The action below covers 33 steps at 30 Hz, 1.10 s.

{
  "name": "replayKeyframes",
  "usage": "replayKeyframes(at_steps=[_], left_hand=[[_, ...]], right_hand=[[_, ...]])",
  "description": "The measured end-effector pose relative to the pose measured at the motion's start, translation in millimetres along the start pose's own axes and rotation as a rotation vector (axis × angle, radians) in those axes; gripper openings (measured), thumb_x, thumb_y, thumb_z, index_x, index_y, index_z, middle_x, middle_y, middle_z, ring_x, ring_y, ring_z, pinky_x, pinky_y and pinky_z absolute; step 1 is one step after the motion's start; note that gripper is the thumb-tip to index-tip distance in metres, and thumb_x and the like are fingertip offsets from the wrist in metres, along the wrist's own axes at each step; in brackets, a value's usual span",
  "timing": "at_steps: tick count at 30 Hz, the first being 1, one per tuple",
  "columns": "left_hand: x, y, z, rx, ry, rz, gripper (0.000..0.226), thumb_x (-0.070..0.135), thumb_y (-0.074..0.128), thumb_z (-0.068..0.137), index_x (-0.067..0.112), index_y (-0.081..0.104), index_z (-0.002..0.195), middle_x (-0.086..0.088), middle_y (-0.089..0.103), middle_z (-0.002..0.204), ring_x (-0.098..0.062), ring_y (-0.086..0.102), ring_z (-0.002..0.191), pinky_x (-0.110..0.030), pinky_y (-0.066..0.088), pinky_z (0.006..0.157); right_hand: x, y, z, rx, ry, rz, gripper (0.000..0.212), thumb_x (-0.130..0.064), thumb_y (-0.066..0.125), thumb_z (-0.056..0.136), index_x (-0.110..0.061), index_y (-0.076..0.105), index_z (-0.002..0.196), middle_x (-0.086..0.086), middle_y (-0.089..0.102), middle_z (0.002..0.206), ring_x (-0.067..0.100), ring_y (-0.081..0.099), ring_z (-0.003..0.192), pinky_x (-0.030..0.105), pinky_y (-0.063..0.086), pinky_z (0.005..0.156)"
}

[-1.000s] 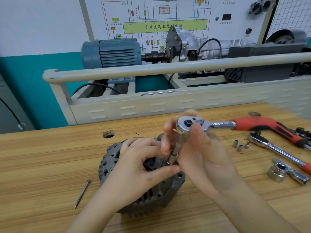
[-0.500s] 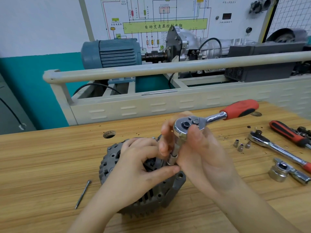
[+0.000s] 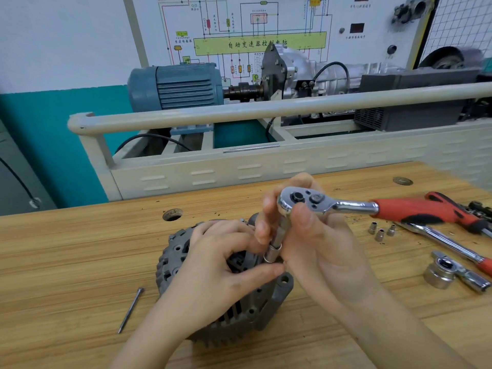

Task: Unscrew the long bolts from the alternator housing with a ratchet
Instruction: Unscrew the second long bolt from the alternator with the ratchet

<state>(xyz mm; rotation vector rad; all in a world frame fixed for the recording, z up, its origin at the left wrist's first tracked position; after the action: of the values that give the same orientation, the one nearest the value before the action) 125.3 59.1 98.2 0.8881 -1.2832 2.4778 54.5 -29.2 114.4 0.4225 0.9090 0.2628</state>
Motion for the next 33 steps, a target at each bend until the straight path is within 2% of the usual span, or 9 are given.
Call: replayKeyframes(at_steps=[6, 8, 12, 17, 21, 24, 27, 30, 33], left_hand=[[0.0, -0.7, -0.2, 0.001, 0.007, -0.055, 0.032, 0.060, 0.056, 0.065, 0.031, 0.066, 0.075, 0.015, 0.064, 0.090, -0.004, 0.053, 0.097, -0.048, 0.033, 0.097], [-0.1, -1.6, -0.6, 0.000, -0.002, -0.059, 0.031, 0.060, 0.055, 0.066, 0.034, 0.066, 0.079, 0.019, 0.062, 0.095, -0.001, 0.052, 0.100, -0.047, 0.032, 0.098], [3.0, -2.0, -0.3, -0.005, 0.013, -0.030, 0.016, 0.060, 0.053, 0.067, 0.045, 0.058, 0.066, 0.027, 0.059, 0.088, 0.003, 0.051, 0.095, -0.047, 0.031, 0.098], [1.5, -0.3, -0.5, 0.034, 0.004, 0.007, 0.026, 0.063, 0.052, 0.062, 0.038, 0.057, 0.064, 0.026, 0.057, 0.086, 0.006, 0.049, 0.092, -0.037, 0.027, 0.100], [-0.8, 0.2, -1.2, 0.033, 0.004, -0.015, 0.043, 0.063, 0.054, 0.063, 0.024, 0.066, 0.076, 0.010, 0.063, 0.090, -0.002, 0.052, 0.095, -0.040, 0.030, 0.100], [-0.8, -0.5, -1.3, 0.025, 0.007, -0.031, 0.039, 0.061, 0.054, 0.065, 0.028, 0.067, 0.082, 0.016, 0.063, 0.096, -0.002, 0.052, 0.100, -0.040, 0.029, 0.101], [-1.1, 0.0, -1.5, 0.019, 0.011, -0.005, 0.041, 0.062, 0.051, 0.066, 0.027, 0.068, 0.080, 0.021, 0.059, 0.103, 0.004, 0.047, 0.104, -0.030, 0.022, 0.101], [-1.2, -0.3, -0.3, 0.030, 0.015, 0.006, 0.032, 0.061, 0.053, 0.066, 0.031, 0.063, 0.069, 0.015, 0.060, 0.095, 0.000, 0.051, 0.097, -0.037, 0.030, 0.099], [-0.5, 0.6, 0.5, 0.031, 0.030, 0.003, 0.043, 0.061, 0.055, 0.065, 0.021, 0.068, 0.074, 0.012, 0.061, 0.081, -0.005, 0.054, 0.090, -0.046, 0.037, 0.092]], right_hand=[[2.2, 0.6, 0.6, 0.005, 0.025, -0.005, 0.033, -0.049, 0.073, 0.066, -0.021, 0.066, 0.081, -0.002, 0.064, 0.072, 0.013, 0.059, 0.064, 0.025, 0.048, 0.062], [3.3, 0.0, 0.9, 0.011, 0.045, 0.028, 0.036, -0.050, 0.071, 0.067, -0.018, 0.067, 0.082, -0.001, 0.064, 0.071, 0.013, 0.060, 0.064, 0.024, 0.049, 0.061], [3.3, -2.8, 1.0, 0.031, 0.054, 0.065, 0.036, -0.048, 0.074, 0.063, -0.017, 0.068, 0.081, -0.001, 0.063, 0.071, 0.012, 0.060, 0.063, 0.024, 0.050, 0.061], [-2.4, -0.2, 0.4, 0.015, -0.021, -0.025, 0.027, -0.040, 0.080, 0.059, -0.023, 0.065, 0.074, -0.003, 0.063, 0.070, 0.011, 0.060, 0.063, 0.023, 0.049, 0.063], [-0.7, 2.8, -1.1, -0.026, -0.009, -0.040, 0.032, -0.042, 0.079, 0.062, -0.022, 0.061, 0.079, -0.001, 0.064, 0.074, 0.014, 0.060, 0.066, 0.026, 0.048, 0.064], [0.5, 3.5, 0.1, -0.017, 0.008, -0.046, 0.032, -0.048, 0.074, 0.065, -0.022, 0.064, 0.080, -0.002, 0.064, 0.072, 0.014, 0.059, 0.066, 0.025, 0.048, 0.063], [0.7, 2.4, 1.0, -0.011, 0.029, -0.023, 0.034, -0.050, 0.071, 0.068, -0.020, 0.067, 0.083, -0.001, 0.064, 0.071, 0.014, 0.059, 0.066, 0.024, 0.048, 0.063], [1.0, 1.1, 1.3, -0.008, 0.037, -0.026, 0.034, -0.049, 0.072, 0.066, -0.020, 0.068, 0.083, -0.002, 0.064, 0.072, 0.012, 0.060, 0.065, 0.024, 0.049, 0.062], [-0.8, 1.5, 0.9, -0.001, -0.002, -0.069, 0.030, -0.046, 0.078, 0.060, -0.024, 0.066, 0.077, -0.004, 0.064, 0.071, 0.010, 0.060, 0.064, 0.022, 0.049, 0.062]])
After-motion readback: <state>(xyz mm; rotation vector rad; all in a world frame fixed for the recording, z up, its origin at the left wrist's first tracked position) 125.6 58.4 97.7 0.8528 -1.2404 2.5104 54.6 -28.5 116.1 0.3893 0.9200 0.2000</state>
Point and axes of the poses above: each hand's wrist, its own z-axis towards the middle knuckle, its own y-axis out of the palm, x = y × z, the point moved 4 cm from there along z, towards the middle knuckle
